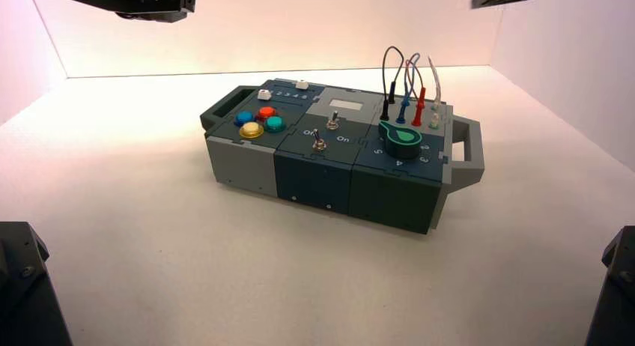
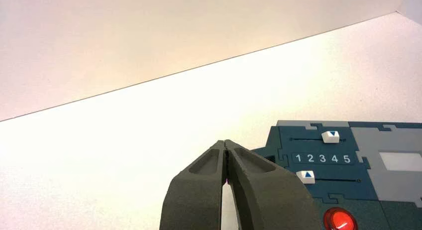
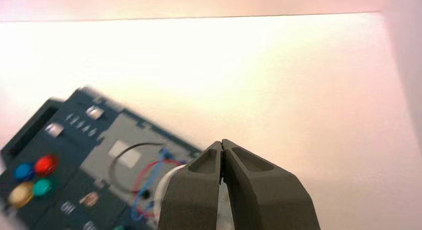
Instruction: Turn the knob to position 2.
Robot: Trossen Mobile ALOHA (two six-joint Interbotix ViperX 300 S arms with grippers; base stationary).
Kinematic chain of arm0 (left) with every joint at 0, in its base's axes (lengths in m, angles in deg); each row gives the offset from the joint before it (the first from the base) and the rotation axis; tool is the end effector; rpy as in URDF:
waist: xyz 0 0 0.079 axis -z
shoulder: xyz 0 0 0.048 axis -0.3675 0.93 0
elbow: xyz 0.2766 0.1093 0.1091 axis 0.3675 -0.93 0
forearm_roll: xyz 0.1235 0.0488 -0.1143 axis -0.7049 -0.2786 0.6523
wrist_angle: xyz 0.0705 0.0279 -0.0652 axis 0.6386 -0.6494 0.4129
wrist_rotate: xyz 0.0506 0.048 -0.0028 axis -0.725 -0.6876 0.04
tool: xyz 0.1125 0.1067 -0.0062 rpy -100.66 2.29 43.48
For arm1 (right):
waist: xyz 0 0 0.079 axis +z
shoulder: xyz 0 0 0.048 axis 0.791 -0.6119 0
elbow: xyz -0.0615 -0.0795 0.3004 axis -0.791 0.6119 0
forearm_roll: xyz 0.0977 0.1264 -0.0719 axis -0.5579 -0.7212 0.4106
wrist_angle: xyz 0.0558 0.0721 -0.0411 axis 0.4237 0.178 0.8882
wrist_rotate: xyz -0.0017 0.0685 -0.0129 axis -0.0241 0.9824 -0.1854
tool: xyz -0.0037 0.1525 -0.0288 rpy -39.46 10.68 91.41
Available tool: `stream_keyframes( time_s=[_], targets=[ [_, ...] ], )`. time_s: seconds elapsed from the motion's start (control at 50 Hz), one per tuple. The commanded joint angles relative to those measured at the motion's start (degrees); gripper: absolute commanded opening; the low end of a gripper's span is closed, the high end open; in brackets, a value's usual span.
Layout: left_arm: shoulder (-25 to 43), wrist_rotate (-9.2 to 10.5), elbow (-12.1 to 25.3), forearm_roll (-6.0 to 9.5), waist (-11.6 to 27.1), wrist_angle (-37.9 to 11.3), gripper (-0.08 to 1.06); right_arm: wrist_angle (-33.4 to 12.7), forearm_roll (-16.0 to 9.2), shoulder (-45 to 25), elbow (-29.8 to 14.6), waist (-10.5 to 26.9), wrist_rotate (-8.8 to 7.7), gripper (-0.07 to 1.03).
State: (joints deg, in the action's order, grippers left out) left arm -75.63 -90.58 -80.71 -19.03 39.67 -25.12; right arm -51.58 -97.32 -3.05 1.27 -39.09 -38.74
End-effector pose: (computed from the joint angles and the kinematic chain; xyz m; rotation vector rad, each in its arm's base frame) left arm 0.3453 -0.0951 0.1389 0.1132 0.4819 -0.2404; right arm 0.3171 0.0912 0.1569 0.0522 0.7113 0.2510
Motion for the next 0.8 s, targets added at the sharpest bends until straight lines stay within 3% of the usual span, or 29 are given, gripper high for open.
stream_keyframes(
  time_s=[0.02,0.38,0.8],
  targets=[
    [-0.9,0.09,0.7,0.0,-0.1,0.6,-0.03,-0.3,-0.1,-0.3,-1.8,3.7,-0.18,-0.02],
    [-0.6,0.09,0.8,0.0,-0.1,0.7,-0.03,-1.5,-0.4,-1.2,2.9,6.0,0.0,-0.02],
    [-0.7,0.18,0.8,0.0,-0.1,0.7,-0.03,-3.3,-1.8,1.0,3.8,15.1,0.7,-0.02]
  ],
)
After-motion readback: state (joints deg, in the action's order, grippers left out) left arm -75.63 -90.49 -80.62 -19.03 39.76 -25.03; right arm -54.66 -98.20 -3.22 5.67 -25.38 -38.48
